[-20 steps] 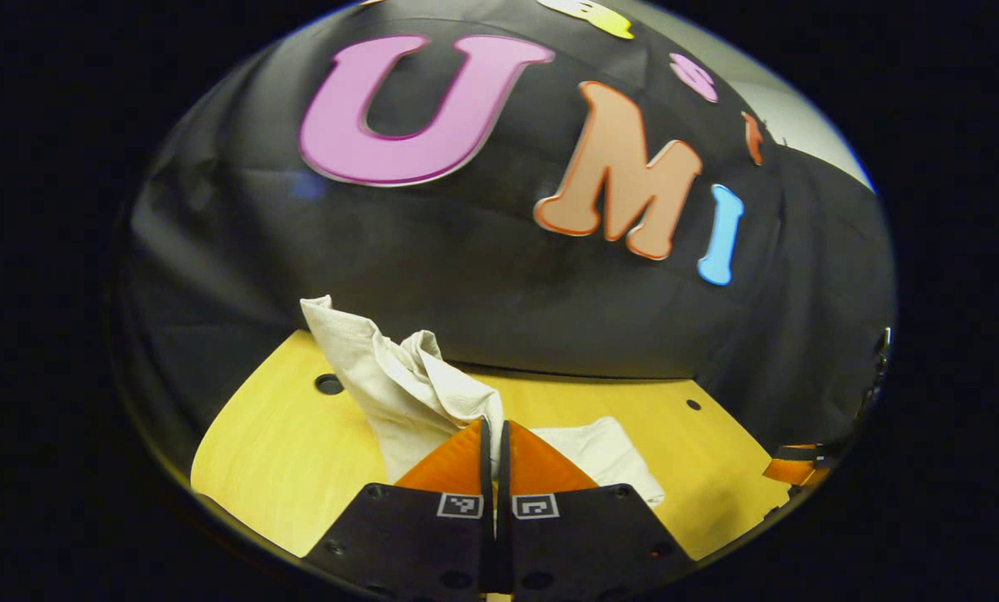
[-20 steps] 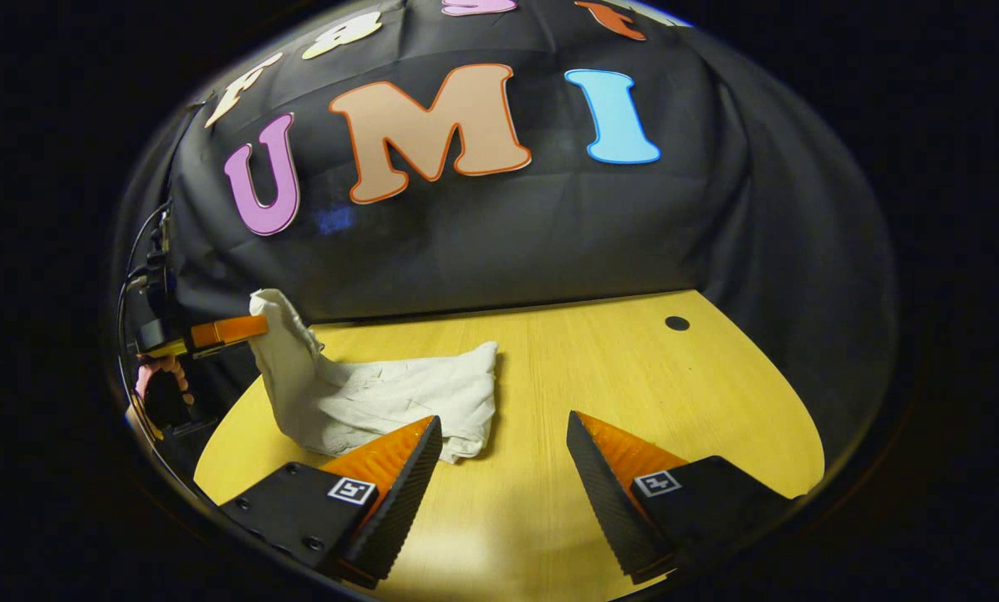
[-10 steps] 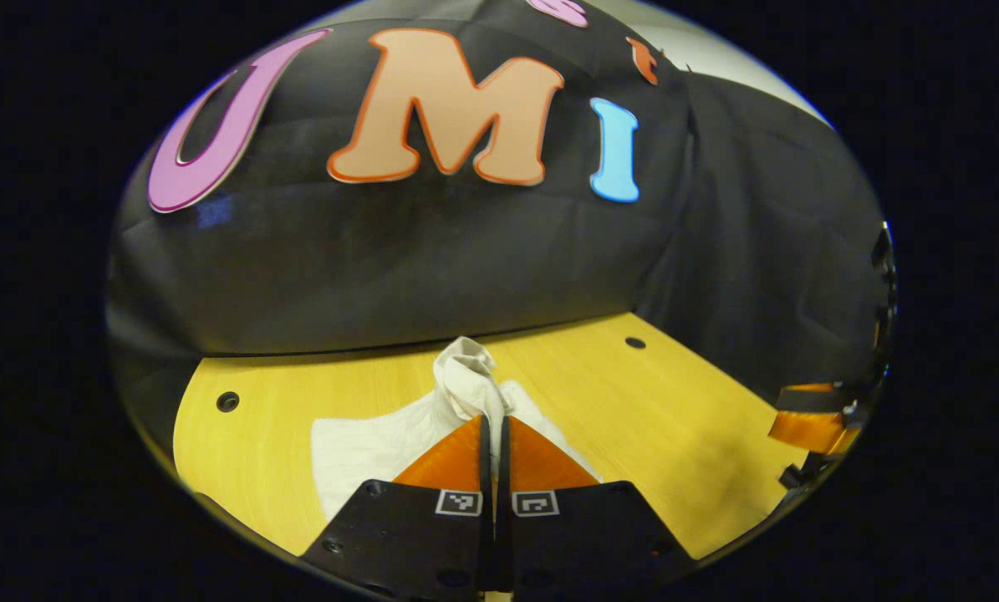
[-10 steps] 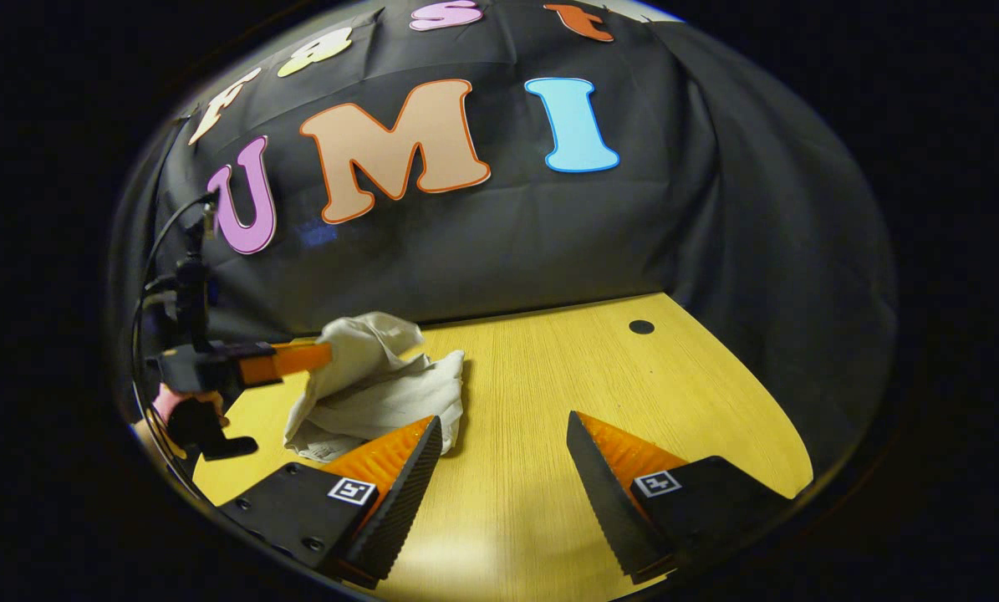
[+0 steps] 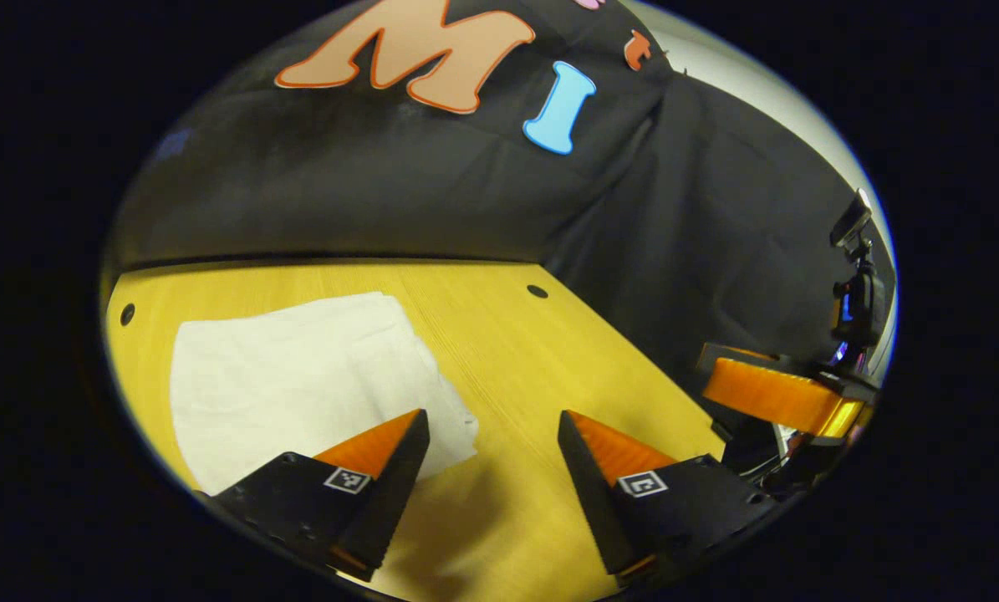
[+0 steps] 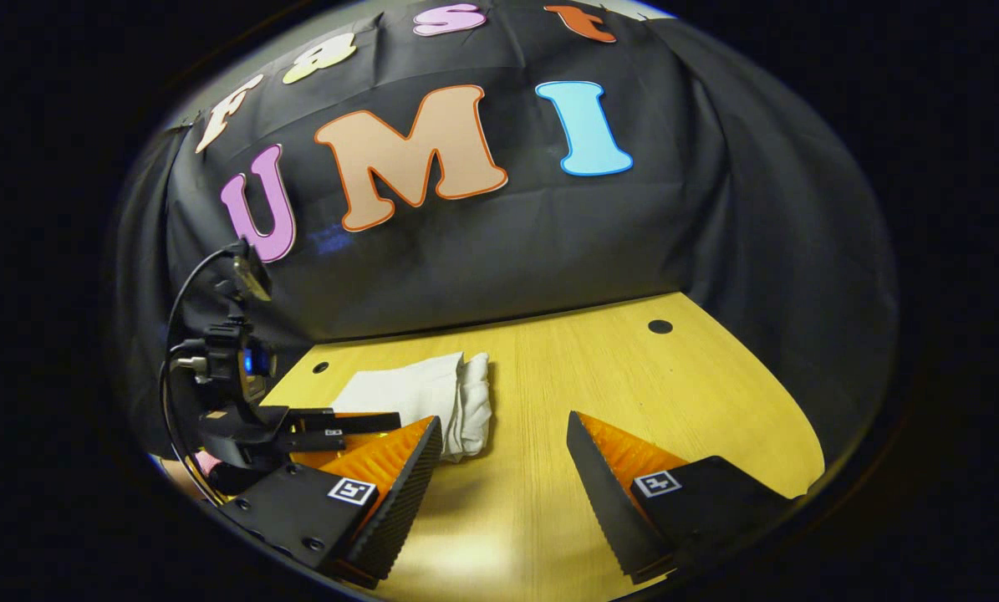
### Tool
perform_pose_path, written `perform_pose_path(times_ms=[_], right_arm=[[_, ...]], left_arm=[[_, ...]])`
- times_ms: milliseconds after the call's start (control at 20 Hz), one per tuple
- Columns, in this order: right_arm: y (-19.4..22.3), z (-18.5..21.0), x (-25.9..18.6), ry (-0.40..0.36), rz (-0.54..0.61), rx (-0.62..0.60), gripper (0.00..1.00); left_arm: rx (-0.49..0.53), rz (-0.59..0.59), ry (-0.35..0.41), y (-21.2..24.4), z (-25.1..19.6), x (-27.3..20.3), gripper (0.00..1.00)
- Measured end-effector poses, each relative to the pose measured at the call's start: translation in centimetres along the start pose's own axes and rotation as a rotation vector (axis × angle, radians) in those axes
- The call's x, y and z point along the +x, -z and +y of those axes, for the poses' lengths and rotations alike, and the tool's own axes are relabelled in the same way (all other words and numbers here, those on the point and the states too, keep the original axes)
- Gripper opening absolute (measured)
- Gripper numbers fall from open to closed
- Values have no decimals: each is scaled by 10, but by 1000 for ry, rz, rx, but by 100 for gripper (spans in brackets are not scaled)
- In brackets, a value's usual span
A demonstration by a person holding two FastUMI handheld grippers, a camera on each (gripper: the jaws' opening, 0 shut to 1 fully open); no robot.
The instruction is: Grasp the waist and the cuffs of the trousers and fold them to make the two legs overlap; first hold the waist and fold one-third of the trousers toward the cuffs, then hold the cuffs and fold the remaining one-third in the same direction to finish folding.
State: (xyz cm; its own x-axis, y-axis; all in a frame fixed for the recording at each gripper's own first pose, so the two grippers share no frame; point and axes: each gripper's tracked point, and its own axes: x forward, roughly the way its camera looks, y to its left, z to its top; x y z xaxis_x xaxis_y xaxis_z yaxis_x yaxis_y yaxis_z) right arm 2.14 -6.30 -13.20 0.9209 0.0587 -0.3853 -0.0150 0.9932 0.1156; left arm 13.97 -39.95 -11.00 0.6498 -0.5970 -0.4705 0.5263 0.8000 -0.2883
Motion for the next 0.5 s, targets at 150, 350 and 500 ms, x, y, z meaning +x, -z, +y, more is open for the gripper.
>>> perform_pose_path(times_ms=[150,350,500], right_arm=[[5,13,-2,-18,4,-10,96],[12,33,-6,-48,3,-4,96],[12,42,-13,-58,-24,-12,96]], left_arm=[[20,-26,-95,-5,19,-37,94],[46,-105,-244,-22,49,-97,93],[49,-139,-368,-25,73,-131,93]])
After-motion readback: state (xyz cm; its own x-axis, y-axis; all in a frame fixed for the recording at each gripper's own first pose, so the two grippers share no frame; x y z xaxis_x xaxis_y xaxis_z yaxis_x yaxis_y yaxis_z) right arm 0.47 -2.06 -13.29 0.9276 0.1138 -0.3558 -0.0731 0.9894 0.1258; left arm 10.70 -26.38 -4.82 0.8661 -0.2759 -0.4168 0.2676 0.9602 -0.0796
